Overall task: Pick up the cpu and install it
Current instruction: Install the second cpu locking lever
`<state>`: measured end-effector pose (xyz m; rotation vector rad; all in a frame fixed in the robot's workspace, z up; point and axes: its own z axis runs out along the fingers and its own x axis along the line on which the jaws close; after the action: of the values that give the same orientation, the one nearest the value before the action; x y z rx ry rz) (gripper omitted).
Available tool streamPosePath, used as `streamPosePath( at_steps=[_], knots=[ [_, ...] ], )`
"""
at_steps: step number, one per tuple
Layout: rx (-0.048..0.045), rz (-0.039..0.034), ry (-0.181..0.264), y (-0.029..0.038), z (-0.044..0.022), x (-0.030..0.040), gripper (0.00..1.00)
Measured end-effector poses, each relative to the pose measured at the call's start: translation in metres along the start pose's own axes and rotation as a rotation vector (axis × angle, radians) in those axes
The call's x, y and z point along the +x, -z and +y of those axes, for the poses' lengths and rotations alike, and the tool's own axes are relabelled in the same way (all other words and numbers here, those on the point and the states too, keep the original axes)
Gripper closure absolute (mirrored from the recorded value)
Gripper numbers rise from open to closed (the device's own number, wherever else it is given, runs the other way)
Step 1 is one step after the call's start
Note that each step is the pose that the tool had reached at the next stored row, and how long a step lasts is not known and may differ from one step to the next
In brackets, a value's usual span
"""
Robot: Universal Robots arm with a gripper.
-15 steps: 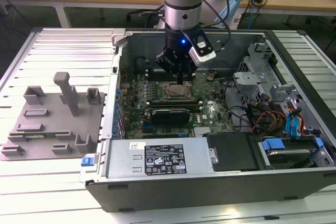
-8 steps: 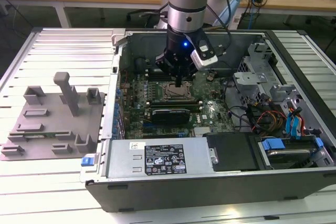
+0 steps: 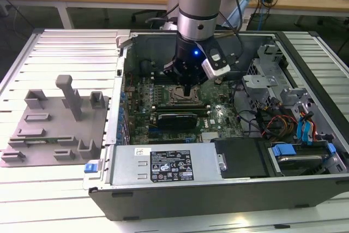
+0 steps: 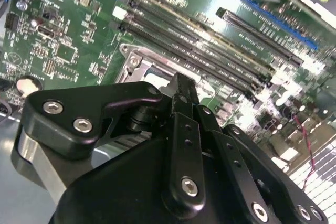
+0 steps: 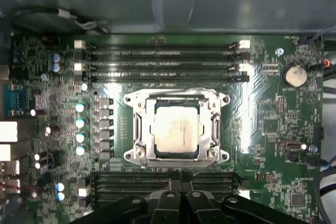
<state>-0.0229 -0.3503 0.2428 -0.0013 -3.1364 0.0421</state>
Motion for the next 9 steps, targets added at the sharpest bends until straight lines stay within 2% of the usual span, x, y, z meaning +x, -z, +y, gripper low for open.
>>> streamPosePath(
  at_steps=[2,5,9],
  knots=[
    [0.0000,-0.0002,0.010,-0.0010,-0.0035,0.0000,0.89],
    [0.0002,-0.0010,0.040,-0.0021,-0.0048,0.0001,0.89],
    [0.0001,-0.0013,0.049,-0.0037,-0.0063,0.0033,0.89]
  ],
)
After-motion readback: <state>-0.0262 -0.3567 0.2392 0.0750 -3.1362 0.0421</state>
